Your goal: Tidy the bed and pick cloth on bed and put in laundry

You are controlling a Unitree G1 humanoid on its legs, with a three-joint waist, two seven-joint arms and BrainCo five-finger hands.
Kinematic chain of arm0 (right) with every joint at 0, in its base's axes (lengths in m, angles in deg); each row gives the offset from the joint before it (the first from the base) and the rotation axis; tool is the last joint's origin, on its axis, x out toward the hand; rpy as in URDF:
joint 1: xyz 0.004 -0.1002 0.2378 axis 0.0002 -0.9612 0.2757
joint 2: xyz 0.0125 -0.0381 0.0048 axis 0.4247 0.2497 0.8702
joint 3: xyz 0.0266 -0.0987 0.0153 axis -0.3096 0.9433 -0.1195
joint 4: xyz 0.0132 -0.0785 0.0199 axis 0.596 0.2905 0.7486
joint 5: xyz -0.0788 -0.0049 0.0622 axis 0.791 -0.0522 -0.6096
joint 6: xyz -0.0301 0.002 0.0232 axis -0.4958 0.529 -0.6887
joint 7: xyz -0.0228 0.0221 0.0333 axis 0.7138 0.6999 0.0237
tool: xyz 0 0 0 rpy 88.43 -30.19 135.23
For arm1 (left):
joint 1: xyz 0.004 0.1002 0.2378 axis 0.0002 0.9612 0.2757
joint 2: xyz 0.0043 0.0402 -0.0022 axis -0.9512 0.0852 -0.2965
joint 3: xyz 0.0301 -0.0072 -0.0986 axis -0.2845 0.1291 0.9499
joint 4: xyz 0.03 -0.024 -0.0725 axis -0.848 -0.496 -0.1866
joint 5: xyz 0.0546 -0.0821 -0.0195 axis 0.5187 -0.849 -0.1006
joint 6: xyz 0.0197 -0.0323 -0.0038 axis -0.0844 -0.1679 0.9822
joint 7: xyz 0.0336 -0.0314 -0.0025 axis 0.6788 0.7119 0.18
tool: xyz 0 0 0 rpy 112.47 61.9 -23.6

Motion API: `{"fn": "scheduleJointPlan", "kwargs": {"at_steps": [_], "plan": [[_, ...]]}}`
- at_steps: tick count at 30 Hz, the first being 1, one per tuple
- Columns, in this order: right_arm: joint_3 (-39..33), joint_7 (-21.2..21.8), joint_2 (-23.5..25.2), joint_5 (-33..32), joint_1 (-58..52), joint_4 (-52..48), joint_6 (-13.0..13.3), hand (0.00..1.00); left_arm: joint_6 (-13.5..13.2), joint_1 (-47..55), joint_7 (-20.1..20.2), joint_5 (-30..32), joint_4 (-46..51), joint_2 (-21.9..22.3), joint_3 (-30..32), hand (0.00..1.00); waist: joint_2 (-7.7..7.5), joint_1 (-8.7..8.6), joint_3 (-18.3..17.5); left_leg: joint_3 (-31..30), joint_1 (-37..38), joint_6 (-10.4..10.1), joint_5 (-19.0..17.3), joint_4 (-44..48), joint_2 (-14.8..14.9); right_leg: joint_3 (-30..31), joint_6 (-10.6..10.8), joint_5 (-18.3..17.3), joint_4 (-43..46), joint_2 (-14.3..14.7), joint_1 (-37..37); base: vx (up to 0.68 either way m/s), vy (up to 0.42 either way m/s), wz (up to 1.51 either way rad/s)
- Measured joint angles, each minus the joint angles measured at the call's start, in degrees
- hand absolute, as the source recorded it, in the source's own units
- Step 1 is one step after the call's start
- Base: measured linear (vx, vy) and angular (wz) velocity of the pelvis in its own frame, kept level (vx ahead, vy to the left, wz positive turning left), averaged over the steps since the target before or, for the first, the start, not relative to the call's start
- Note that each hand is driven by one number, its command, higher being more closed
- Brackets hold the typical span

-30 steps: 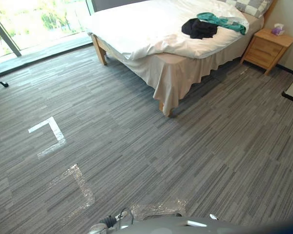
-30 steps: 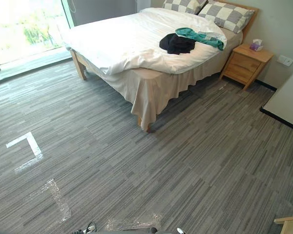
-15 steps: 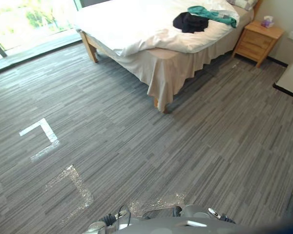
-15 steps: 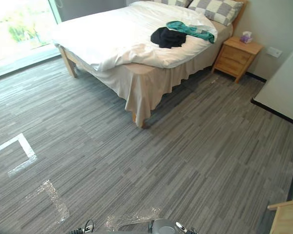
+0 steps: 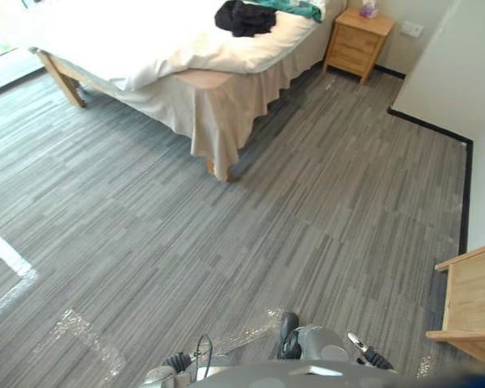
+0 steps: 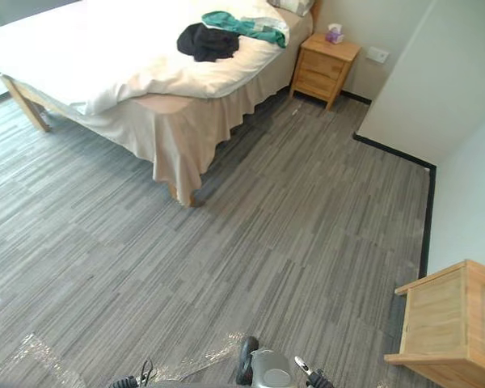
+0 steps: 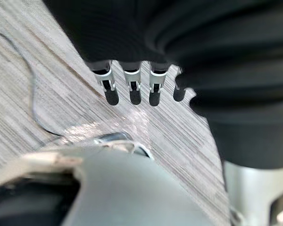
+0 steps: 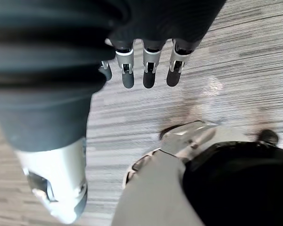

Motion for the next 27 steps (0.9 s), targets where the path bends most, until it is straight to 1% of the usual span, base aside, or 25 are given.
{"fn": "scheduleJointPlan", "kwargs": {"at_steps": [1,2,3,4,5,6,7,8,9,10,13,14,15,16,17,18,19,20,21,22,23,24,25,26,27], "plan": [[-0.1,0.1,-0.2,-0.1,0.2,-0.3,0.0,0.00,0.0,0.3,0.1,0.3,0.0,0.4,0.0,0.00,0.24,-0.53,-0.3,-0.1,0.0,-1.1,0.6,1.0,1.4,-0.7,-1.3,-2.5,0.5,1.5,0.0,0.23,-0.226,0.15],[-0.2,0.1,-0.2,0.0,0.4,-0.2,0.0,0.00,-0.1,0.2,0.2,0.2,0.0,0.4,0.3,0.00,0.23,-0.44,-0.2,-0.1,-0.4,-1.3,1.2,2.2,1.7,-0.7,-2.1,-3.1,0.7,1.7,-0.1,0.30,-0.332,-0.07],[-0.1,0.1,-0.2,0.4,0.4,0.5,0.0,0.00,-0.2,-0.1,0.2,0.1,0.2,0.3,0.5,0.00,-0.19,-0.44,-0.4,-0.1,-3.4,-0.6,3.0,8.2,2.6,-0.2,-2.6,-3.9,0.7,1.7,-0.2,0.24,-0.290,-0.24],[0.0,0.1,-0.5,0.9,0.4,0.7,0.1,0.00,-0.3,0.1,0.2,0.0,0.5,0.6,0.5,0.00,-0.16,-0.54,-0.6,-0.5,-5.5,-0.3,3.5,13.3,3.5,0.2,-2.9,-4.4,0.0,1.8,0.3,0.30,-0.337,-0.35],[0.2,0.8,-1.5,3.3,0.8,0.8,0.1,0.00,-1.0,0.2,0.1,-1.1,0.8,1.0,0.4,0.00,0.70,-0.52,-0.9,-2.0,-10.4,0.3,4.0,25.2,6.3,0.9,-3.4,-4.8,-1.8,3.1,1.7,0.24,-0.206,-0.28],[0.6,1.2,-2.0,4.3,0.8,0.8,0.1,0.00,-1.3,0.3,0.1,-1.3,0.9,1.2,0.4,0.00,1.17,-0.53,-1.1,-2.8,-12.0,0.4,4.7,30.0,7.2,1.2,-3.7,-4.9,-2.4,3.5,2.3,0.31,-0.167,-0.38],[2.4,2.0,-3.3,5.8,0.9,1.0,0.3,0.00,-2.2,0.6,0.1,-2.3,1.6,1.8,0.5,0.00,2.24,-0.45,-1.1,-5.4,-16.3,0.1,5.0,42.4,9.0,2.6,-4.7,-5.6,-3.4,4.9,4.3,0.47,-0.213,-0.42],[3.7,2.2,-4.1,7.5,1.5,1.7,0.9,0.00,-3.0,1.0,0.0,-2.7,2.3,2.0,0.6,0.00,2.53,-0.45,-1.0,-7.8,-19.2,-0.1,3.8,50.4,9.1,3.9,-5.5,-5.8,-4.5,5.7,6.6,0.48,-0.193,-0.44],[4.2,2.2,-4.3,7.9,1.8,2.3,1.0,0.00,-3.2,1.0,0.0,-3.1,2.3,2.0,0.7,0.00,2.51,-0.36,-1.0,-8.4,-20.0,-0.1,3.2,52.3,8.9,4.4,-5.6,-5.8,-4.9,6.0,7.3,0.45,-0.178,-0.51],[5.7,2.2,-5.0,9.0,2.8,4.1,1.1,0.00,-4.1,1.0,0.1,-3.2,2.4,1.9,1.1,0.00,2.24,0.22,-0.8,-9.8,-22.7,-0.5,1.9,55.5,7.8,6.3,-5.9,-5.8,-6.6,6.9,10.3,0.30,-0.099,-0.60],[6.4,2.2,-5.2,8.9,3.4,5.0,1.1,0.00,-5.1,0.9,0.2,-3.2,4.6,2.2,1.9,0.00,1.54,2.98,-0.3,-10.7,-27.1,-0.2,-1.0,52.4,3.8,10.6,-5.9,-5.6,-9.4,6.9,15.2,0.35,-0.038,-0.95],[6.4,2.3,-4.9,8.9,4.7,5.1,1.0,0.00,-5.5,1.0,0.2,-3.2,4.8,2.6,3.5,0.00,0.92,3.80,0.5,-10.5,-29.0,0.4,-2.1,46.6,1.0,13.1,-5.9,-5.7,-10.0,5.9,17.4,0.39,0.071,-1.34],[6.9,2.5,-4.4,9.0,5.7,4.6,1.0,0.00,-5.5,0.8,0.1,-3.2,5.0,2.5,4.2,0.00,-0.05,4.18,1.2,-10.4,-31.0,0.5,-1.9,38.1,-2.5,15.3,-5.2,-6.1,-11.0,4.2,19.3,0.33,0.072,-1.10],[7.0,2.5,-4.3,9.0,5.8,4.5,1.0,0.00,-5.5,0.8,0.1,-3.2,5.1,2.5,4.3,0.00,-0.19,4.22,1.3,-10.4,-31.2,0.5,-1.8,36.8,-3.0,15.5,-5.1,-6.1,-11.2,3.8,19.5,0.31,0.126,-0.91],[7.2,3.1,-3.9,9.0,5.5,3.3,1.0,0.00,-5.5,0.7,0.0,-3.2,5.1,2.7,4.7,0.00,-0.20,4.09,1.3,-10.1,-32.3,0.3,1.5,25.3,-5.5,16.1,-3.9,-6.8,-13.0,2.6,21.1,0.32,0.153,-0.56],[7.2,3.5,-4.2,9.0,5.0,2.0,1.1,0.00,-5.4,0.7,-0.1,-3.2,4.9,3.1,4.7,0.00,0.92,3.85,1.5,-8.7,-32.7,0.7,6.0,15.3,-6.1,16.5,-2.9,-7.4,-14.9,2.4,23.1,0.40,0.197,-0.52],[7.1,3.6,-4.4,9.0,4.7,1.6,1.1,0.00,-5.3,0.7,-0.1,-3.3,4.8,3.3,4.6,0.00,1.46,3.75,1.7,-8.1,-32.7,0.8,7.7,12.0,-6.1,16.6,-2.5,-7.7,-15.5,2.5,24.1,0.39,0.216,-0.20],[7.0,3.8,-5.0,9.0,4.3,0.5,1.2,0.00,-5.2,0.6,-0.1,-3.7,4.5,3.9,4.2,0.00,3.01,3.32,1.9,-6.0,-32.8,1.7,10.1,5.7,-5.5,16.8,-1.2,-9.3,-16.4,3.4,26.7,0.43,0.262,0.02],[7.2,3.7,-4.8,9.4,4.1,0.7,1.2,0.00,-5.2,0.6,0.0,-4.7,4.4,3.5,4.1,0.00,2.79,3.46,2.0,-5.2,-32.6,6.2,15.5,6.9,-5.6,16.8,-0.4,-11.3,-16.0,3.0,29.0,0.54,0.326,0.13],[7.7,3.7,-4.5,9.8,4.1,0.7,1.2,0.00,-5.3,0.6,0.1,-4.8,4.4,2.7,3.7,0.00,1.99,3.45,1.6,-4.0,-32.5,7.8,16.6,7.8,-6.3,16.5,-0.4,-11.8,-15.2,2.1,29.4,0.46,0.271,0.23],[7.7,3.7,-3.8,10.3,4.1,0.6,1.3,0.00,-5.4,0.5,0.1,-4.8,4.4,2.1,3.3,0.00,0.66,3.37,1.2,-2.8,-32.2,8.0,16.7,7.7,-7.3,16.5,-0.4,-11.6,-13.9,1.0,29.0,0.37,0.201,0.21],[7.7,3.7,-3.2,10.8,4.2,0.6,1.2,0.00,-5.4,0.4,0.1,-4.9,4.4,2.0,3.2,0.00,0.25,3.44,1.1,-2.4,-32.1,8.1,16.6,7.4,-7.8,16.4,-0.3,-11.4,-12.8,0.4,28.4,0.35,0.203,0.22],[7.6,3.7,-3.0,11.8,4.4,0.6,1.1,0.00,-5.5,0.4,0.1,-4.9,4.4,1.7,3.3,0.00,-0.36,3.65,1.0,-1.7,-31.3,10.3,16.2,6.6,-9.3,16.5,0.5,-10.8,-9.0,-1.3,26.9,0.53,0.353,0.22],[7.4,3.7,-3.0,12.7,4.8,0.7,0.7,0.00,-5.4,0.2,-0.1,-5.0,4.4,1.5,3.4,0.00,-0.98,3.67,0.9,-1.3,-29.4,13.2,15.1,6.2,-11.1,16.8,1.5,-10.5,-2.5,-3.1,25.2,0.52,0.358,0.20],[7.2,3.7,-2.9,13.5,4.9,0.7,0.7,0.00,-5.3,0.0,-0.1,-5.0,4.4,1.4,3.4,0.00,-1.15,3.74,0.8,-1.2,-28.6,13.7,14.4,5.9,-11.7,16.8,2.2,-10.2,0.5,-3.8,24.5,0.50,0.354,0.04]]}}
